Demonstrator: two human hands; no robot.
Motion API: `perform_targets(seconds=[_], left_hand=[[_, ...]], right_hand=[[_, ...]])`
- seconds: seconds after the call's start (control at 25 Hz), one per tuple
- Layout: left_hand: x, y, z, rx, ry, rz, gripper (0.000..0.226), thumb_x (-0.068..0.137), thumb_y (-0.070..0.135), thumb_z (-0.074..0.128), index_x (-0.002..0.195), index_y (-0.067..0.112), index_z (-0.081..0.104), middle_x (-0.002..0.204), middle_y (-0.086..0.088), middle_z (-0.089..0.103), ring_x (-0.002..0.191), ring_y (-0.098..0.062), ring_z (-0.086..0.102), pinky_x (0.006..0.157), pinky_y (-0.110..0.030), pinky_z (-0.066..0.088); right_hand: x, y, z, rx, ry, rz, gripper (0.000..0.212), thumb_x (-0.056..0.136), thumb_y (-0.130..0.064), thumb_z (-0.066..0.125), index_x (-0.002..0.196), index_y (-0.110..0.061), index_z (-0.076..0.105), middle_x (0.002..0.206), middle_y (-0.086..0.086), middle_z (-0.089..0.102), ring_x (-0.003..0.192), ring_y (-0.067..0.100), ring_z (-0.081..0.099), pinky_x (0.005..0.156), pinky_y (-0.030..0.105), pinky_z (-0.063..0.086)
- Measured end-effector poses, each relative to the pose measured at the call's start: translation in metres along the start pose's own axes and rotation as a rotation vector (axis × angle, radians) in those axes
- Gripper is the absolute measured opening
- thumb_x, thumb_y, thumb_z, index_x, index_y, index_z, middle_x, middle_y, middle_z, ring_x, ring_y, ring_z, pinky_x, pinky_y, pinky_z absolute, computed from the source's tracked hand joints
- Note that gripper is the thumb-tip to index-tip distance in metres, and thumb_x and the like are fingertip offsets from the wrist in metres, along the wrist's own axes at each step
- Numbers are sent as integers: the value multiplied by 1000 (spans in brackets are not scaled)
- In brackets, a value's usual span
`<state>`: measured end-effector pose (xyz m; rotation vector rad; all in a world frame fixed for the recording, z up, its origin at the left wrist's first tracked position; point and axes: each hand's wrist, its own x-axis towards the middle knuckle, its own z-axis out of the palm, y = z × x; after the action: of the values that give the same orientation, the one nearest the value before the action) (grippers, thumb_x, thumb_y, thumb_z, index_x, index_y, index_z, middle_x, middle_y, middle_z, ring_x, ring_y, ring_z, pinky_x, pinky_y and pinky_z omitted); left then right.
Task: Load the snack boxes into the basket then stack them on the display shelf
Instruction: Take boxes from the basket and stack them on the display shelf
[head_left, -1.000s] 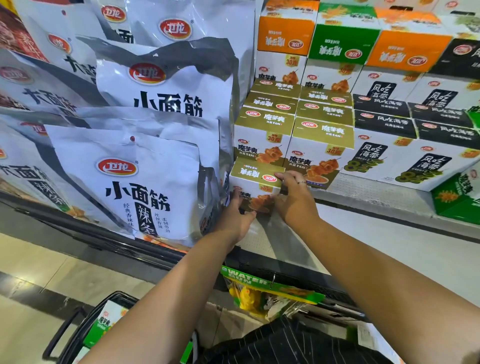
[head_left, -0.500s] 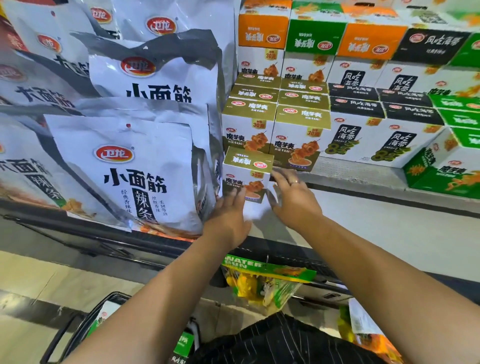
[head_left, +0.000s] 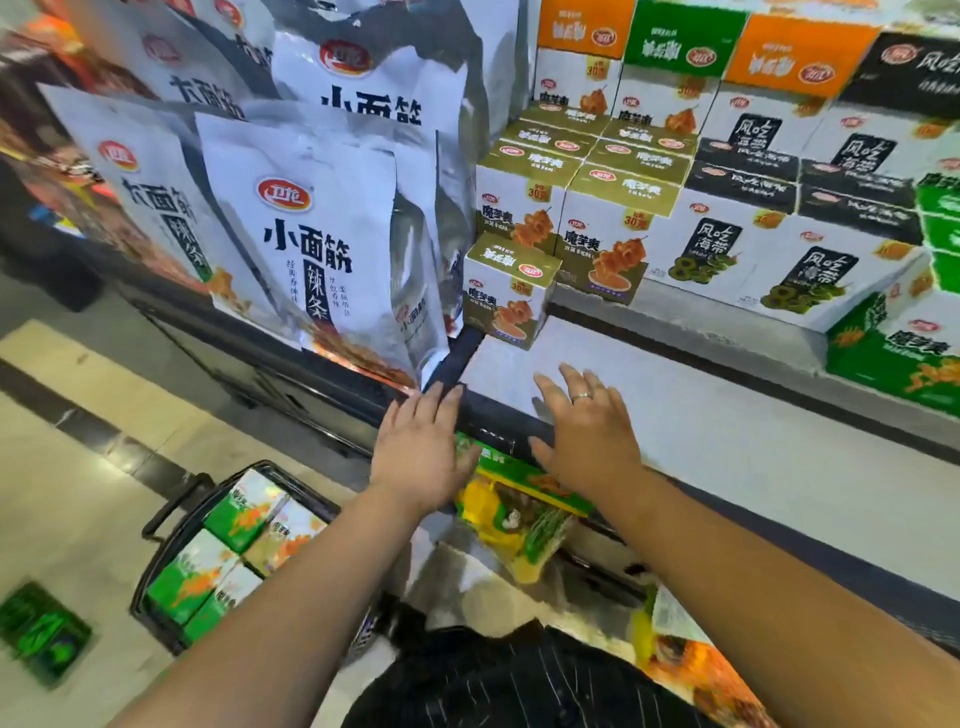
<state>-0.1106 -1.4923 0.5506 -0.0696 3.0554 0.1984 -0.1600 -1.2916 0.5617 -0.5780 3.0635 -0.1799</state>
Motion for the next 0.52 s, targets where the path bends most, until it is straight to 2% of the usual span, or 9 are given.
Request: perform_targets(seconds=[0.12, 0.36, 0.52], left_hand=[[-47, -8, 12, -14, -16, -135, 79, 92, 61, 43, 156, 23, 15, 161, -4, 22, 145, -26, 24, 120, -46, 16], [-135, -49, 18, 4, -11, -406, 79, 91, 59, 48, 155, 22, 20, 160, -6, 26, 145, -28, 26, 118, -44, 17], [-183, -85, 23, 21, -2, -562, 80, 89, 63, 48, 153, 19, 28, 156, -9, 35, 140, -31, 34, 117, -47, 23]], right_hand=[[-18, -15, 14, 32, -97, -69, 79, 87, -54, 59, 153, -27, 24, 161, 11, 22, 146, 37, 21, 118, 51, 19], [-38, -81, 44, 101, -217, -300, 81, 88, -54, 55, 155, -28, 17, 161, 11, 18, 147, 33, 18, 118, 48, 19], [-46, -132, 56, 134, -267, -440, 81, 89, -50, 57, 155, -25, 17, 161, 11, 17, 147, 33, 17, 118, 48, 18]])
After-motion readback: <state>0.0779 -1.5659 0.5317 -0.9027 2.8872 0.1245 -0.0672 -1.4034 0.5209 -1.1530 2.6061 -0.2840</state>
